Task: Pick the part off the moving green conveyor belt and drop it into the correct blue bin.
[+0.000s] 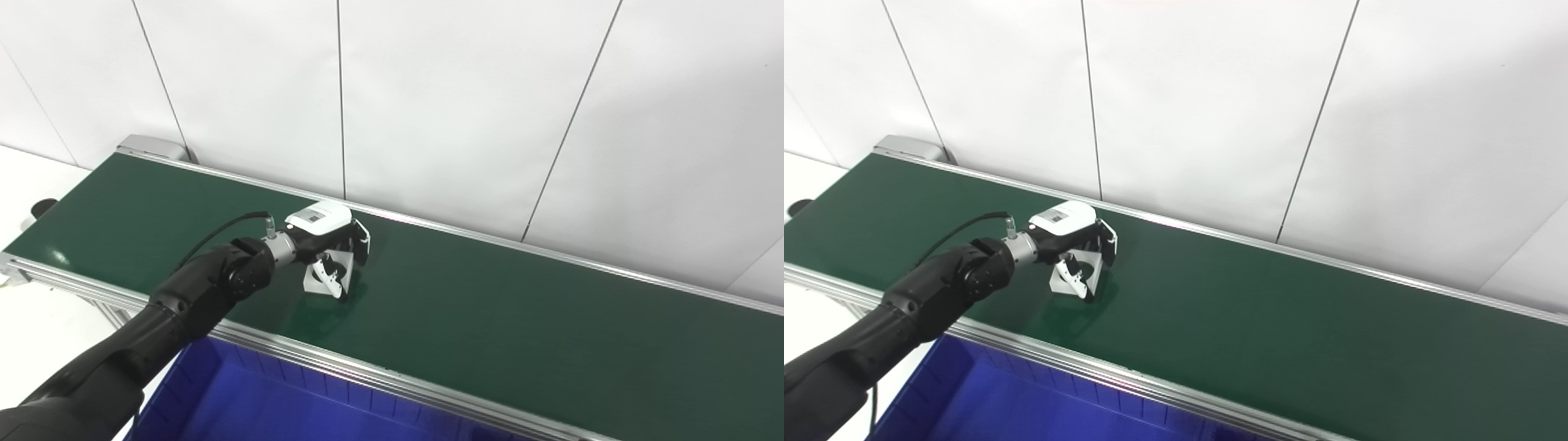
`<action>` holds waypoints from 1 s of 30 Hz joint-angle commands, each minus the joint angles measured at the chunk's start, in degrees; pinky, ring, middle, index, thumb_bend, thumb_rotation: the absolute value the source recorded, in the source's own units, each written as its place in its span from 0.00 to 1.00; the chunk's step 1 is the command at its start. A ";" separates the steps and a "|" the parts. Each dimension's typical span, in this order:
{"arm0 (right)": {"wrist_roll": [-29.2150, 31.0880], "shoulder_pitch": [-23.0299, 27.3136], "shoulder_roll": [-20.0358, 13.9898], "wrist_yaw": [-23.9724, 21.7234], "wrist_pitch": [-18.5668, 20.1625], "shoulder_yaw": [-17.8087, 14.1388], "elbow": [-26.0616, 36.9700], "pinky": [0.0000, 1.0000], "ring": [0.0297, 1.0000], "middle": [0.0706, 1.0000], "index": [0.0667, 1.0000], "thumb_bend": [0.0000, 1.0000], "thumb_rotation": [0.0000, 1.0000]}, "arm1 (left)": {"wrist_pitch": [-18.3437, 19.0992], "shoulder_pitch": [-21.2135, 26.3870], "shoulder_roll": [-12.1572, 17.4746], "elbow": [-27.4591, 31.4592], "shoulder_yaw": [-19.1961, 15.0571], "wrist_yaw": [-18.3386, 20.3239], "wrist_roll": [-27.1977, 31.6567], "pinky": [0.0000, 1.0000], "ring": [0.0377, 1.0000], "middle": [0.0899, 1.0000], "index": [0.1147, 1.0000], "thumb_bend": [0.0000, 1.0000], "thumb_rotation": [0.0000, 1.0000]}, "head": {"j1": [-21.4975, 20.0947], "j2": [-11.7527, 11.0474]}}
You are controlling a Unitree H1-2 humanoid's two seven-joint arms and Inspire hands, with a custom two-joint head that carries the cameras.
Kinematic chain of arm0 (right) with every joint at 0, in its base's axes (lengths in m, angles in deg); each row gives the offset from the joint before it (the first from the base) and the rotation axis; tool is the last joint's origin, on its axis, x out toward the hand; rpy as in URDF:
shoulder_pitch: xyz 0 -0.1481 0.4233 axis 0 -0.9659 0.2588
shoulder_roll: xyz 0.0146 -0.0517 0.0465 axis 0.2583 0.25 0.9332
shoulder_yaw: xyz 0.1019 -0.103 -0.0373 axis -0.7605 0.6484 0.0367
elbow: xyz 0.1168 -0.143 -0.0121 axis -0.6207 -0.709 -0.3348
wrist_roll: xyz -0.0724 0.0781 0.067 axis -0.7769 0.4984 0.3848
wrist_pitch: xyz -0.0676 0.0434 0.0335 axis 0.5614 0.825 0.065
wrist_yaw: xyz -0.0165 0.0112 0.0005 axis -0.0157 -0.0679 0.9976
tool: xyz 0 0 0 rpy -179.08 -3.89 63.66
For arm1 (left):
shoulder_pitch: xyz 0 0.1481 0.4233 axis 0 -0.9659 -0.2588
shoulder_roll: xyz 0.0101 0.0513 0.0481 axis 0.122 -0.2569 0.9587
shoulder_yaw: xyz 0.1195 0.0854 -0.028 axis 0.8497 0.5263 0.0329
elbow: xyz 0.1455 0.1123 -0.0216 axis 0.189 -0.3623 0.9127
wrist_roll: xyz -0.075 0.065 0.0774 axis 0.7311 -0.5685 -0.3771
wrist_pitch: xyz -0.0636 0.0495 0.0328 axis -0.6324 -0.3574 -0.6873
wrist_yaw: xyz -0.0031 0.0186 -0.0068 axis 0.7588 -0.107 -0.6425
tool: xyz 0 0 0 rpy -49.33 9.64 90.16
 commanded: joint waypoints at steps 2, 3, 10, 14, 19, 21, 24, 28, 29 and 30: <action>0.75 0.38 -0.12 0.28 -3.54 -0.36 1.84 0.60 0.67 0.74 0.86 0.82 0.16 | -3.50 0.45 2.20 3.67 -2.39 -3.46 2.16 0.42 0.43 0.46 0.42 0.50 0.00 | -0.83 0.93; 0.60 0.34 -0.12 0.37 -3.54 -0.33 2.01 0.60 0.67 0.74 0.86 0.82 0.17 | -3.80 -0.05 2.33 4.83 -3.11 -3.32 3.07 0.44 0.43 0.46 0.41 0.50 0.00 | -1.54 1.51; -1.36 0.01 -0.14 1.79 -3.54 0.01 2.74 0.59 0.66 0.73 0.86 0.82 0.22 | -6.10 -5.21 1.19 12.93 -8.09 -3.60 9.78 0.45 0.44 0.45 0.42 0.50 0.00 | -6.03 3.48; -1.46 -0.22 0.00 2.64 -3.54 0.35 3.31 0.57 0.65 0.72 0.85 0.83 0.25 | -5.29 -8.91 -0.80 17.35 -10.32 -2.58 15.77 0.34 0.37 0.45 0.44 0.50 0.00 | -9.90 5.14; -2.51 -0.55 0.48 3.29 -3.53 0.72 4.45 0.59 0.66 0.73 0.86 0.82 0.25 | -6.00 -13.54 -3.15 21.65 -11.05 -2.34 19.37 0.29 0.35 0.44 0.46 0.49 0.00 | -14.69 7.14; -3.34 -0.65 0.87 3.67 -3.53 0.68 4.67 0.59 0.66 0.73 0.86 0.82 0.26 | -5.81 -15.54 -4.07 23.49 -10.83 -1.84 20.44 0.28 0.36 0.45 0.45 0.49 0.00 | -16.41 8.15; -4.00 -0.88 1.59 3.53 -3.53 0.43 5.03 0.60 0.67 0.73 0.86 0.81 0.29 | -6.76 -18.06 -5.06 25.17 -10.16 -0.80 22.59 0.21 0.31 0.40 0.46 0.49 0.00 | -17.89 9.39; -4.85 -0.58 2.52 3.43 -3.53 0.44 5.19 0.60 0.67 0.73 0.87 0.81 0.33 | -7.36 -21.65 -6.16 27.14 -7.39 -0.08 23.74 0.29 0.37 0.45 0.43 0.49 0.00 | -19.69 11.40; -5.06 -0.58 2.73 3.38 -3.53 0.30 5.26 0.60 0.67 0.73 0.87 0.81 0.34 | -7.38 -22.19 -6.36 27.44 -6.73 0.17 24.08 0.30 0.37 0.46 0.43 0.50 0.00 | -19.93 11.94; -5.27 -0.55 2.90 3.35 -3.53 0.19 5.29 0.60 0.67 0.74 0.87 0.81 0.35 | -7.38 -22.75 -6.60 27.65 -5.98 0.50 24.42 0.31 0.37 0.46 0.44 0.50 0.00 | -20.03 12.24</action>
